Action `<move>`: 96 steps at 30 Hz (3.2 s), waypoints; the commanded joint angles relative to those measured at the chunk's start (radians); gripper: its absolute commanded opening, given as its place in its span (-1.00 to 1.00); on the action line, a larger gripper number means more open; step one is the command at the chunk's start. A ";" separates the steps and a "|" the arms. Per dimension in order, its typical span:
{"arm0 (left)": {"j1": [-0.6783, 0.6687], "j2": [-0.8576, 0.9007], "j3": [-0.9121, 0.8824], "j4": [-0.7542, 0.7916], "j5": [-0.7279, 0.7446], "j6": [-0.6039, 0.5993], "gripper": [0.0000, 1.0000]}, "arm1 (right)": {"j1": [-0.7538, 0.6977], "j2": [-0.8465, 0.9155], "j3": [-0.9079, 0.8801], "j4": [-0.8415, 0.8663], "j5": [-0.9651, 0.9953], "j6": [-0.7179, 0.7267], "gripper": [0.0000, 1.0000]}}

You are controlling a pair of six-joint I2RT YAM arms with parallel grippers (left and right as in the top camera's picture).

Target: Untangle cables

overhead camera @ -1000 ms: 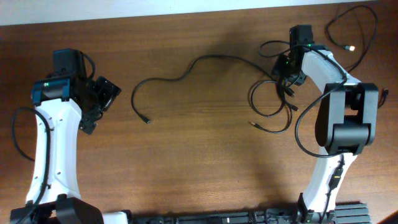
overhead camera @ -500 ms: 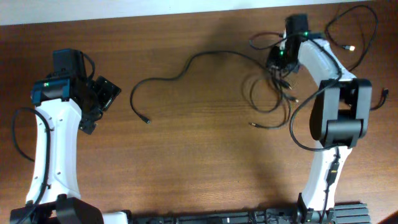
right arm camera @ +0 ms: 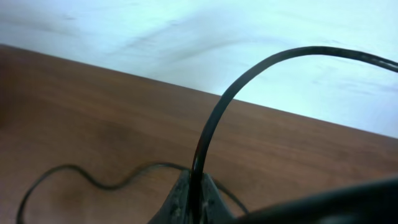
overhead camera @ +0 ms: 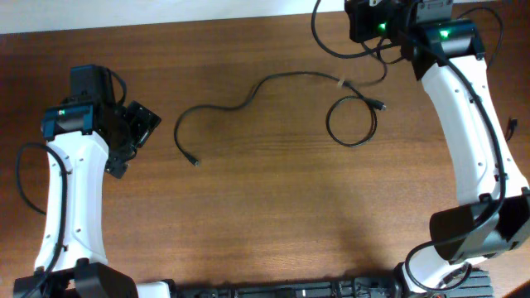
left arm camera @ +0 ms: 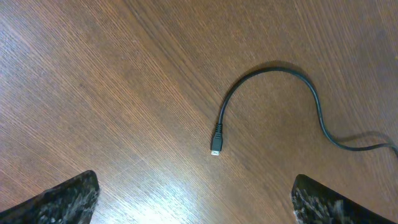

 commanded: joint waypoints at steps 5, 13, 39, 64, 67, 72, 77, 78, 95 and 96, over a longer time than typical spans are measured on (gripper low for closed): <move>-0.001 -0.010 -0.009 0.001 -0.014 0.013 0.98 | -0.201 -0.089 0.009 -0.389 0.540 0.284 -0.92; -0.001 -0.010 -0.009 0.001 -0.014 0.013 0.98 | -0.789 -0.075 -0.037 -0.669 0.565 0.533 -0.92; -0.001 -0.010 -0.009 0.001 -0.014 0.013 0.97 | -0.779 -0.098 -0.449 0.039 -0.176 0.261 0.94; 0.298 -0.021 0.019 0.008 -0.050 0.013 0.98 | 0.740 0.389 -0.458 0.590 0.060 -0.097 0.86; 0.304 -0.021 0.019 -0.006 -0.050 0.013 0.98 | 0.806 0.467 -0.456 0.727 0.151 -0.097 0.74; 0.304 -0.021 0.019 -0.019 -0.050 0.013 0.98 | 0.816 0.541 -0.455 0.785 0.354 -0.028 -0.61; 0.304 -0.021 0.019 -0.033 -0.050 0.013 0.97 | 0.700 0.484 -0.455 0.605 0.510 0.044 -0.92; 0.304 -0.021 0.019 -0.034 -0.050 0.013 0.97 | 0.631 0.442 -0.455 0.561 0.509 0.084 -0.92; 0.303 -0.021 0.019 -0.059 0.139 0.013 0.98 | -0.058 0.278 -0.455 0.380 0.192 -0.113 -0.92; 0.303 -0.021 0.019 -0.059 0.148 0.013 0.98 | -0.077 0.278 -0.455 0.373 0.142 -0.113 -0.82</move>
